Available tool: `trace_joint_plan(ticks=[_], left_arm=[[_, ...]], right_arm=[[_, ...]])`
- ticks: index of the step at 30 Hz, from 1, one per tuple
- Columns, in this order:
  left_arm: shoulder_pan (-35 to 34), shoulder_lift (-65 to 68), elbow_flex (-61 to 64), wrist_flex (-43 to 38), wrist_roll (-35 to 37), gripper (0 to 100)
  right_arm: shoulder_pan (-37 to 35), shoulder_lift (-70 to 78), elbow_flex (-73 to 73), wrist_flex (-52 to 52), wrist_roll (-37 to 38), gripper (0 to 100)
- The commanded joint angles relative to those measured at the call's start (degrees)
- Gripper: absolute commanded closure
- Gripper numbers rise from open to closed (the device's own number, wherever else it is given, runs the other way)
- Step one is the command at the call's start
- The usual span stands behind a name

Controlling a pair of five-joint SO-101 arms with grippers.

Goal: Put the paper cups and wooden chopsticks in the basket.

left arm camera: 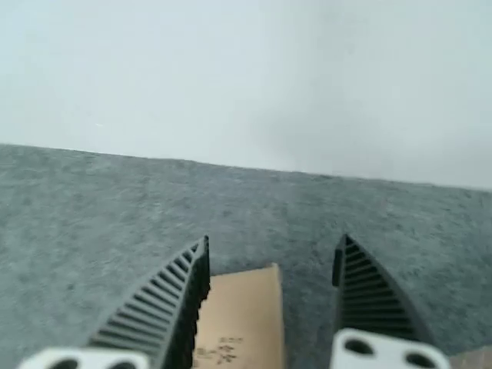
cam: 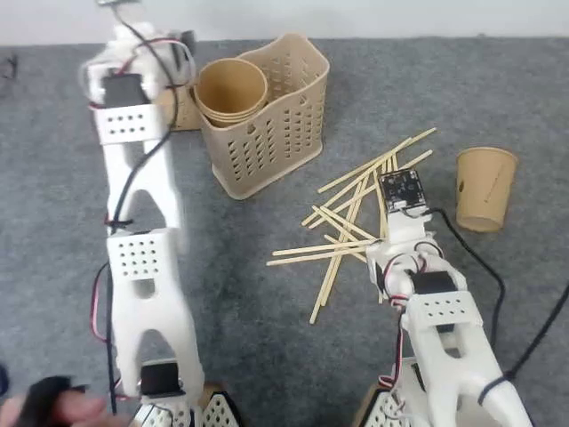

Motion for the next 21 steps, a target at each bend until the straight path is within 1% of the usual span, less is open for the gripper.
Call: trace_joint_plan(ticks=[1, 6, 10, 12, 15, 21], left_arm=[[0.97, -0.88, 5.14, -6.24, -0.88, 75], [0.79, -0.88, 15.43, -14.33, -1.14, 75], [0.62, -0.7, 19.21, -17.14, -4.04, 76], [-0.26, -0.62, 18.86, -16.88, -3.16, 76], [-2.29, 0.0, 14.46, -15.47, 0.88, 76], [-0.09, 3.25, 10.95, -11.34, -1.85, 76]], right_arm=[[-0.48, -1.71, 0.88, -4.0, 1.14, 90.9], [-0.48, -1.71, 1.14, -4.35, 1.14, 90.9], [-0.48, -1.71, 1.14, -4.26, 1.14, 90.9], [-0.48, -1.71, 1.14, -4.26, 1.14, 90.9], [-0.48, -1.71, 1.14, -4.26, 1.14, 90.9], [-0.48, -1.71, 1.23, -4.35, 1.14, 90.9]])
